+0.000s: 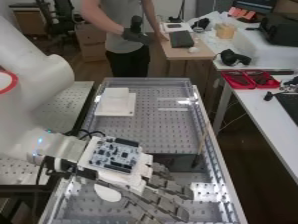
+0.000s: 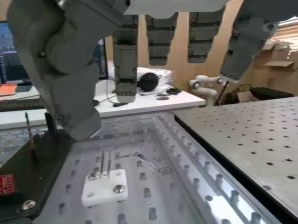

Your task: Grab the paper clip and place it in the clear container

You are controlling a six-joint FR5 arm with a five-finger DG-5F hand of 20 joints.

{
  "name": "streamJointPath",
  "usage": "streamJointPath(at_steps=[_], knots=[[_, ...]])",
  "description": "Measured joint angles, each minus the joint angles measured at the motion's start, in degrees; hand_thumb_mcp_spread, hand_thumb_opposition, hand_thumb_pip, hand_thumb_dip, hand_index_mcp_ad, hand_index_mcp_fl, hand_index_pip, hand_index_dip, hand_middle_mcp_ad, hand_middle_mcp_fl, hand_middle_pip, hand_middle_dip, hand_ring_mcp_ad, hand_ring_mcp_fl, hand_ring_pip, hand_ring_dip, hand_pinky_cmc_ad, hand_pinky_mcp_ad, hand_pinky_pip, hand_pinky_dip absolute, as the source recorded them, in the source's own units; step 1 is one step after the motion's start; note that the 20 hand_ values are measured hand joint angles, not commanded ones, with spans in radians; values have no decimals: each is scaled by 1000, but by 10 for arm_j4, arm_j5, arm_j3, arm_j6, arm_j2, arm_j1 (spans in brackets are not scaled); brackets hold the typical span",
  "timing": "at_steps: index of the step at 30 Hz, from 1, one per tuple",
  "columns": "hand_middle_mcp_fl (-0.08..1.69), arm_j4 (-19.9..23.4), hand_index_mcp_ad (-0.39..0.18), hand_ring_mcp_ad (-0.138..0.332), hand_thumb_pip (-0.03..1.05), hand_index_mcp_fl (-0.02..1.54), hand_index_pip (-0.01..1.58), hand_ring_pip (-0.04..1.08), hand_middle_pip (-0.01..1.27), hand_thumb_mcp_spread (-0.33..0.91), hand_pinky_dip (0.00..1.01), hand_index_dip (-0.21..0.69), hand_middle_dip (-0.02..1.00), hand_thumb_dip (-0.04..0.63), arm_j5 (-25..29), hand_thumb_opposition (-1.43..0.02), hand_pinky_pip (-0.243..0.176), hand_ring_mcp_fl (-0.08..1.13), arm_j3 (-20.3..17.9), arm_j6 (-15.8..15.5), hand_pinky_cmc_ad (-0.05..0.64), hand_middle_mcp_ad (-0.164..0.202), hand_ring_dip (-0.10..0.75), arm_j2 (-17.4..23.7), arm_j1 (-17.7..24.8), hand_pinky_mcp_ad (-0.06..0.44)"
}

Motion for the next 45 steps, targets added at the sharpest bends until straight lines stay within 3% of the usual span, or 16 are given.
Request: streamJointPath(at_steps=[6,12,17,27,33,45], knots=[[3,18,-112,162,682,72,1203,110,126,356,422,-35,173,223,-22,-799,-105,0,8,2,380,33,96,-19,-1,309],[3,33,-122,164,709,37,1442,110,126,372,389,37,173,220,-32,-799,-105,0,13,15,382,37,96,-29,-4,311],[5,31,-122,145,721,37,1529,110,126,379,368,112,173,241,-37,-799,-105,0,17,18,367,35,96,-36,-5,291],[3,34,-122,145,723,21,1557,108,126,387,340,204,171,253,-42,-799,-105,0,18,12,347,37,96,-42,-9,283],[3,39,-122,150,723,21,1557,94,126,403,290,204,175,251,-44,-817,-91,3,18,9,346,37,96,-48,-10,278],[3,38,-143,115,693,101,1555,87,126,431,220,204,175,253,-58,-817,-72,5,27,3,314,31,103,-57,-15,265]])
